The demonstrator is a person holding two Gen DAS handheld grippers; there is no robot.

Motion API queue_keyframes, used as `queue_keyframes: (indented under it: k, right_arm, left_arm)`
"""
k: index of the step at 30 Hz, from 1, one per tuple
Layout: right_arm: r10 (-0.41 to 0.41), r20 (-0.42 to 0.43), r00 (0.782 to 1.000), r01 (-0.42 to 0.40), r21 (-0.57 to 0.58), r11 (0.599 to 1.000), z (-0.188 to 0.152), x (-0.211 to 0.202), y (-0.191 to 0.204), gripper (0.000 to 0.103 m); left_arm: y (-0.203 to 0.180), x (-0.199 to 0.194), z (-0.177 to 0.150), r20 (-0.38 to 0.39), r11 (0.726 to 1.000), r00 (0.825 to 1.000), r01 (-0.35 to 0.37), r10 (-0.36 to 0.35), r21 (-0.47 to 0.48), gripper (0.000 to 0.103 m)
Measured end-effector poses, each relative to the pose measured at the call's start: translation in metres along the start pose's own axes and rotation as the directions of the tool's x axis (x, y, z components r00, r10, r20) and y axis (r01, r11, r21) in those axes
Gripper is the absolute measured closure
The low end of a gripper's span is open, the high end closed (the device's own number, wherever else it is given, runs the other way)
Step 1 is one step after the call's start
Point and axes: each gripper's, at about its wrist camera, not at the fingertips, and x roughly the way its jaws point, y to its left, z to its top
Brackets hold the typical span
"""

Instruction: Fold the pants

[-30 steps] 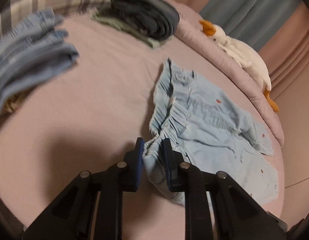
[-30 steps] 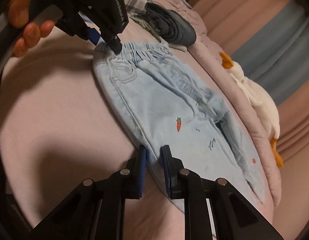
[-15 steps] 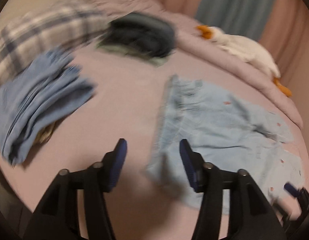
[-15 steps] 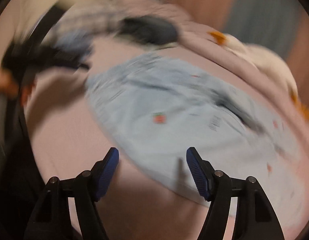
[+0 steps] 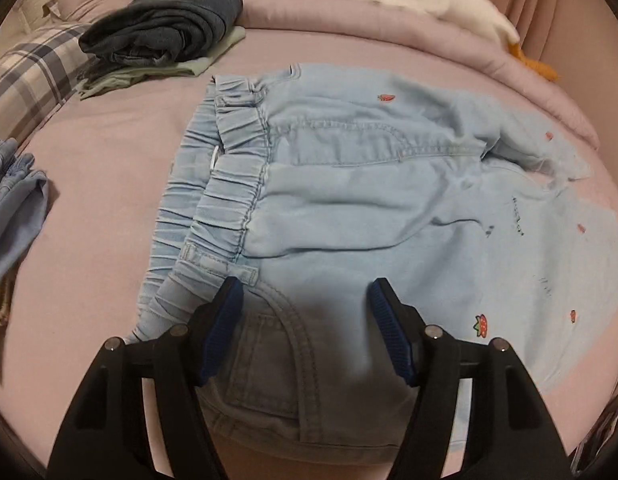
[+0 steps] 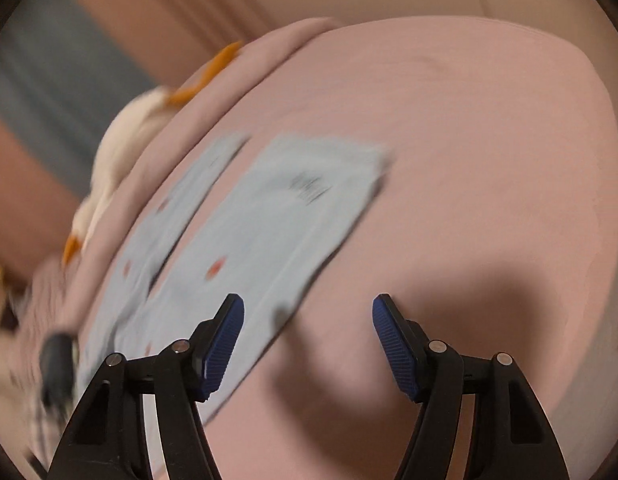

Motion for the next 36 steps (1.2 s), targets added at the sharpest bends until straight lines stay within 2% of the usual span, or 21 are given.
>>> queue_keyframes:
  k: [4,5,6,7,8,10,13,16,18,19,21,23,24,25,27,28,30,31,33,34,36]
  right_arm:
    - [0.007,0.046,0.999,-0.009,0.048,0.999,0.037,0.03,-0.013,0.034]
    - [0.002,0.06,0.998,-0.004,0.038,0.999,0.042,0.035,-0.01,0.042]
    - [0.0,0.065,0.998,-0.002,0.028,1.0,0.044,0.038,-0.008,0.056]
    - [0.0,0.055,0.998,-0.001,0.015,1.0,0.048,0.045,-0.006,0.089]
    - [0.002,0.029,1.0,-0.002,0.011,1.0,0.049,0.049,-0.008,0.099]
    - [0.01,0.017,1.0,-0.01,0.004,1.0,0.048,0.042,-0.013,0.1]
    - [-0.054,0.081,0.995,0.059,-0.056,0.997,0.044,0.008,-0.014,0.1]
    - [-0.152,0.072,0.986,0.158,-0.089,0.983,0.051,0.019,-0.022,0.1]
    - [-0.174,0.016,0.985,0.175,-0.095,0.98,0.054,0.033,-0.027,0.1]
    - [-0.175,0.023,0.984,0.176,-0.095,0.98,0.056,0.032,-0.026,0.1]
    - [-0.23,0.066,0.971,0.237,-0.129,0.963,0.06,0.022,-0.013,0.088]
    - [-0.325,0.198,0.925,0.366,-0.225,0.903,0.055,0.002,0.017,0.063]
    - [-0.34,0.271,0.9,0.413,-0.289,0.864,0.047,-0.008,0.038,0.057]
    - [-0.313,0.295,0.903,0.404,-0.33,0.853,0.041,-0.014,0.05,0.054]
    - [-0.182,0.265,0.947,0.287,-0.441,0.85,0.022,-0.021,0.08,0.054]
    - [-0.104,0.198,0.975,0.194,-0.519,0.833,0.007,-0.018,0.101,0.054]
    - [-0.025,0.085,0.996,0.072,-0.614,0.786,-0.021,-0.009,0.128,0.054]
    - [0.008,-0.01,1.0,-0.013,-0.672,0.74,-0.043,0.0,0.147,0.054]
    - [0.028,-0.117,0.993,-0.105,-0.735,0.67,-0.075,0.012,0.168,0.054]
    - [0.014,-0.175,0.984,-0.147,-0.778,0.611,-0.098,0.022,0.179,0.054]
    - [-0.035,-0.232,0.972,-0.179,-0.83,0.528,-0.129,0.037,0.19,0.054]
  left_arm:
    - [-0.001,0.003,0.0,0.002,1.0,1.0,-0.018,0.018,0.01,0.036]
    - [-0.002,0.002,0.001,0.0,1.0,1.0,-0.022,0.022,0.007,0.036]
    - [-0.003,0.003,0.001,-0.002,1.0,1.0,-0.026,0.026,0.005,0.036]
    - [-0.004,0.004,0.002,-0.004,1.0,1.0,-0.03,0.03,0.004,0.036]
    - [-0.003,0.005,0.002,-0.005,0.999,0.999,-0.032,0.032,0.004,0.036]
    - [-0.001,0.006,0.002,-0.005,0.999,0.999,-0.033,0.033,0.006,0.036]
    - [-0.003,0.004,-0.003,-0.006,0.999,0.999,-0.04,0.04,0.014,0.035]
    - [-0.003,0.004,-0.003,-0.008,0.999,0.999,-0.037,0.037,0.012,0.035]
    - [-0.003,0.002,-0.002,-0.018,0.999,0.999,-0.035,0.036,0.023,0.036]
    - [-0.004,-0.002,-0.001,-0.024,0.999,0.999,-0.04,0.041,0.031,0.037]
    - [-0.007,-0.012,0.002,0.005,0.998,0.999,-0.043,0.043,0.049,0.036]
    - [-0.012,-0.02,0.005,0.065,0.993,0.995,-0.078,0.072,0.093,0.028]
    - [-0.014,-0.021,0.005,0.079,0.99,0.994,-0.089,0.08,0.108,0.027]
    - [-0.014,-0.018,0.005,0.079,0.988,0.993,-0.093,0.084,0.122,0.027]
    - [-0.011,-0.007,0.003,0.044,0.986,0.995,-0.097,0.092,0.136,0.027]
    - [-0.008,0.001,0.0,0.019,0.981,0.993,-0.12,0.119,0.151,0.025]
    - [0.001,0.002,-0.006,0.044,0.984,0.995,-0.097,0.092,0.151,0.024]
    - [0.005,0.001,-0.008,0.044,0.986,0.996,-0.082,0.076,0.146,0.024]
    - [0.009,-0.001,-0.009,0.045,0.987,0.997,-0.069,0.063,0.147,0.025]
    - [0.011,-0.002,-0.008,0.046,0.987,0.997,-0.067,0.06,0.149,0.025]
    - [0.014,-0.006,-0.011,0.054,0.985,0.997,-0.07,0.062,0.159,0.024]
